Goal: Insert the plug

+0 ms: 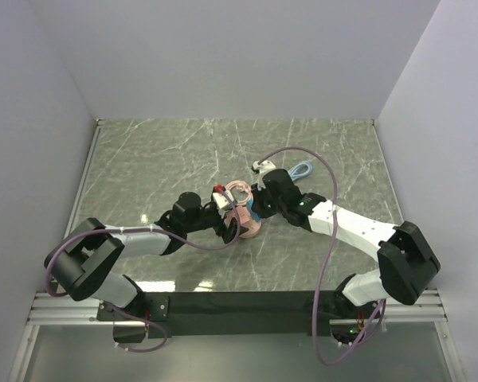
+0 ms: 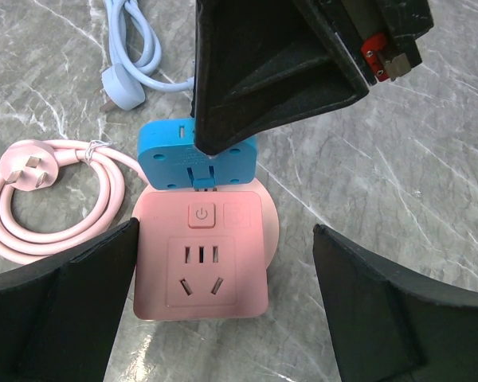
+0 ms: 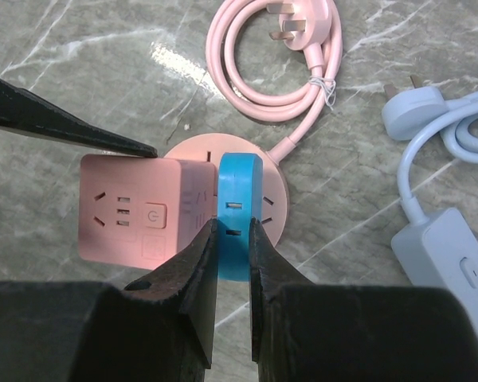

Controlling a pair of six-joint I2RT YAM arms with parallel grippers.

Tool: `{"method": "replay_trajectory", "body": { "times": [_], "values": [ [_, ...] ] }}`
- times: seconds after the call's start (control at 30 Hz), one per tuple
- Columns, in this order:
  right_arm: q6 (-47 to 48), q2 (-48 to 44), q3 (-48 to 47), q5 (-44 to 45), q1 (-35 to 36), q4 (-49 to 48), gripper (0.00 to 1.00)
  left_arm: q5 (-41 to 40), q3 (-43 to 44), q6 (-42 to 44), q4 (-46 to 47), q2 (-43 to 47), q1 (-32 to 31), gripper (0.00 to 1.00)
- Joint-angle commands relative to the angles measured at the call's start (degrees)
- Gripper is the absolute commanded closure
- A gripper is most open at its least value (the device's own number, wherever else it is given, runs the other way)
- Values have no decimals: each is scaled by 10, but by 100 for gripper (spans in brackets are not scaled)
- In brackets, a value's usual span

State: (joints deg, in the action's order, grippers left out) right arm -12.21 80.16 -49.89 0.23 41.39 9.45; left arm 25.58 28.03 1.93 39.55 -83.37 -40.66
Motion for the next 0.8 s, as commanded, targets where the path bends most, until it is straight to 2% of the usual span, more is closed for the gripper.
{"method": "replay_trajectory", "body": {
  "times": [0.0, 0.77],
  "values": [
    [8, 9, -29, 7, 12, -11, 100, 2, -3, 6, 4, 17, 1, 5],
    [-61, 31, -29, -34, 12, 16, 100, 0, -10, 8, 0, 27, 2, 6]
  ]
}}
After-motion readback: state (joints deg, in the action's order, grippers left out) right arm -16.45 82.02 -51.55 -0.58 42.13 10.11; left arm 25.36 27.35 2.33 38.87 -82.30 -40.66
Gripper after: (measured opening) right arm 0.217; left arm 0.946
